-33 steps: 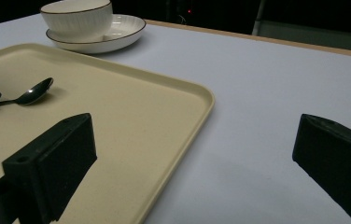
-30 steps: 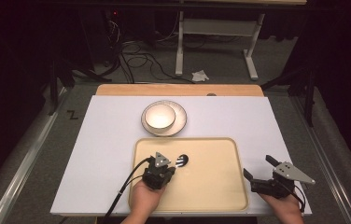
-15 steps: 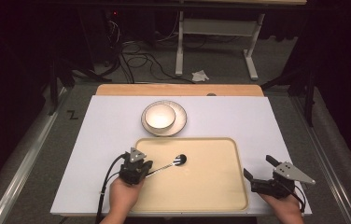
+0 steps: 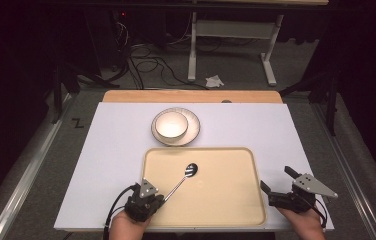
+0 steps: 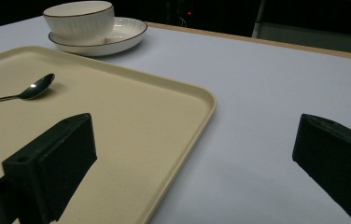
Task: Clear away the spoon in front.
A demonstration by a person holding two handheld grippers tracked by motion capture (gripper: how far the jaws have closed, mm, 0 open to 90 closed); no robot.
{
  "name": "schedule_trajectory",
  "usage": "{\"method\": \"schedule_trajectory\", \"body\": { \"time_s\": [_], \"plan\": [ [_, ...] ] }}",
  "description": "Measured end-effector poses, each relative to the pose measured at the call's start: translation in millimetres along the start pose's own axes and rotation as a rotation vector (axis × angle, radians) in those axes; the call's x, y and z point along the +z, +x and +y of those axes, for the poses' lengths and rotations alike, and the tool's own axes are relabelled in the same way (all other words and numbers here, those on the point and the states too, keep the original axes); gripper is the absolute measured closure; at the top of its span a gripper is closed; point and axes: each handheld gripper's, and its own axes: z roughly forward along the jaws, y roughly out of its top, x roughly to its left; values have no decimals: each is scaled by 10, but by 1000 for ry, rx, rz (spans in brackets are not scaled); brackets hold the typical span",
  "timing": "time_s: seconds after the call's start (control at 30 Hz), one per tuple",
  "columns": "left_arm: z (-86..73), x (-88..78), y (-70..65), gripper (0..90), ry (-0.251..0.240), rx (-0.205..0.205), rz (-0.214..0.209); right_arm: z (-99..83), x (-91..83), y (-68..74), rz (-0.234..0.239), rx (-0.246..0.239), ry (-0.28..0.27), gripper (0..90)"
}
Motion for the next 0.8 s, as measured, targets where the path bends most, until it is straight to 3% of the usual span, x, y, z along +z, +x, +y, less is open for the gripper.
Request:
{"method": "schedule_trajectory", "body": {
  "time_s": [0.17,0.23,0.37,0.43,0.47,0.57,0.8],
  "plan": [
    [108,58,-42,900,-23,-6,-31,0,7,9,-3,4,4,4],
    [258,130,-38,900,-57,-21,-39,3,10,10,-4,0,0,3],
    [600,394,-88,900,-91,-27,-51,-3,18,7,-3,2,4,3],
    [640,443,-101,900,-90,-30,-52,-8,19,-2,-1,0,2,4],
    [714,569,-134,900,-73,-29,-49,-10,16,-13,-1,0,3,4],
    [741,704,-153,900,-46,-24,-20,-15,1,-27,-4,10,3,4],
    [745,689,-55,900,-47,-57,11,-17,-11,-40,-4,12,-5,4]
  ]
}}
